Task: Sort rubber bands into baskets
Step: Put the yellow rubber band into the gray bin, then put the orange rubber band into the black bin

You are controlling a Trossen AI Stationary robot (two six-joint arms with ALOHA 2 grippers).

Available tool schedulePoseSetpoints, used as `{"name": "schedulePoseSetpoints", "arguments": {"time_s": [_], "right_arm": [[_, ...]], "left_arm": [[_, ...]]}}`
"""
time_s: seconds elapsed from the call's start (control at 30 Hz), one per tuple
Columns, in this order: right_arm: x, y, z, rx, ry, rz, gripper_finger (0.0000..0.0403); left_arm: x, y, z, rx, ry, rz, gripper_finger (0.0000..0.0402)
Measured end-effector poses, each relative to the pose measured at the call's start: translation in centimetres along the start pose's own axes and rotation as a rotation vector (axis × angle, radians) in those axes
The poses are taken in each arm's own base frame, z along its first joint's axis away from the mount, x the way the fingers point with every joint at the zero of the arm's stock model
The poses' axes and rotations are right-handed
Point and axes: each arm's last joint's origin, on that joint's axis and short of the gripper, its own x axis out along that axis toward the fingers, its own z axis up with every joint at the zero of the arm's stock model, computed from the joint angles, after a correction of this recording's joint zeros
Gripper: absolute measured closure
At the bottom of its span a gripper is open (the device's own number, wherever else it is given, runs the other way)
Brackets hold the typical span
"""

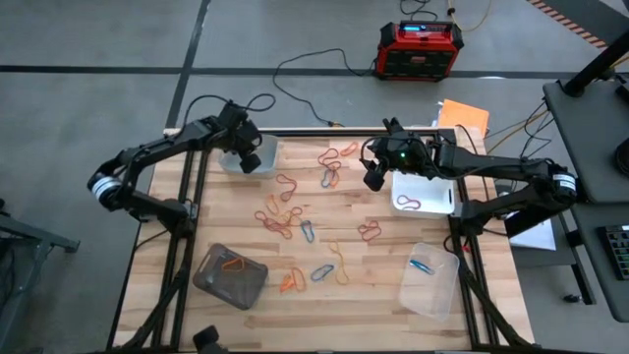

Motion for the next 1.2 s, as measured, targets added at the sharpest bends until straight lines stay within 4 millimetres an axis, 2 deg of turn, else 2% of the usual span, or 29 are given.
{"name": "schedulePoseSetpoints", "arguments": {"time_s": [0.17, 0.3, 0.47, 0.63, 0.73, 0.9, 1.03, 1.2], "right_arm": [[0.0, 0.0, 0.0, 0.016, 0.001, 0.0, 0.0202], [0.0, 0.0, 0.0, 0.017, 0.001, 0.001, 0.0202], [0.0, 0.0, -0.1, 0.017, 0.005, 0.001, 0.0202], [0.2, 0.1, -0.4, 0.015, 0.013, 0.0, 0.0202], [0.4, 0.0, -0.1, 0.024, -0.019, -0.003, 0.0202], [1.6, -0.6, 0.7, -0.005, -0.093, -0.032, 0.0202], [3.5, -2.5, 1.2, -0.042, -0.092, -0.01, 0.0202], [6.1, -5.6, 1.3, -0.101, -0.076, -0.007, 0.0202]], "left_arm": [[2.0, 0.2, -0.4, -0.005, 0.089, 0.035, 0.0399], [3.1, 0.2, -0.4, -0.007, 0.115, 0.027, 0.0378], [3.1, 0.3, -0.3, -0.007, 0.1, 0.033, 0.0341], [2.1, 0.3, 0.1, -0.004, 0.054, 0.048, 0.031], [0.9, 0.2, 0.8, 0.017, -0.065, -0.009, 0.03], [-1.8, -0.5, 2.8, 0.22, -0.439, -0.286, 0.0297], [-3.3, -0.1, 3.9, 0.334, -0.622, -0.254, 0.0297], [-4.1, 0.4, 4.2, 0.345, -0.68, -0.21, 0.0297]]}}
